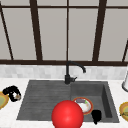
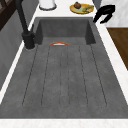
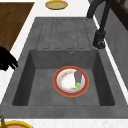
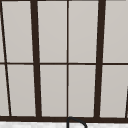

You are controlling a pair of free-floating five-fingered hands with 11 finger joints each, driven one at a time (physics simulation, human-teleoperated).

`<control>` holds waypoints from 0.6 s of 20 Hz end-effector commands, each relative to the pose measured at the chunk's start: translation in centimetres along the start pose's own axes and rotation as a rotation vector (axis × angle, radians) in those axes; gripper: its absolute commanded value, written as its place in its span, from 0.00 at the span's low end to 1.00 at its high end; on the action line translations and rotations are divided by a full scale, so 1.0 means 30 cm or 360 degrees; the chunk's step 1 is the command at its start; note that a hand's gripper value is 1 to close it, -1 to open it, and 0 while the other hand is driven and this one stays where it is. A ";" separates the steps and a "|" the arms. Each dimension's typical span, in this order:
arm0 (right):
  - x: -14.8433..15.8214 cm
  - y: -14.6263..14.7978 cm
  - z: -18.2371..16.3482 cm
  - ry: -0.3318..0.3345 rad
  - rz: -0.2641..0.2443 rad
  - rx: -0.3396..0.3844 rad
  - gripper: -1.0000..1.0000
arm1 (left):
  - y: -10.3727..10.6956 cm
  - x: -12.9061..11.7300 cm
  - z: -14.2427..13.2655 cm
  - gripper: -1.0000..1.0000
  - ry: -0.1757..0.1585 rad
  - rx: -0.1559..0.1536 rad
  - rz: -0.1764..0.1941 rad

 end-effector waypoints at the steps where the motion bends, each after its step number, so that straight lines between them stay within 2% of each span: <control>1: 0.000 0.000 0.000 0.0000 0.0000 0.0000 0.50 | -0.012 -0.015 -0.095 1.00 0.0013 -0.0055 -0.0006; 6: 0.000 0.000 0.000 0.0000 0.0000 0.0000 0.50 | -0.026 -0.022 -0.223 1.00 0.0012 -0.0048 -0.0011; 12: 0.000 0.000 0.000 0.0000 0.0000 0.0000 0.50 | -0.049 -0.026 -0.370 1.00 0.0009 -0.0066 -0.0010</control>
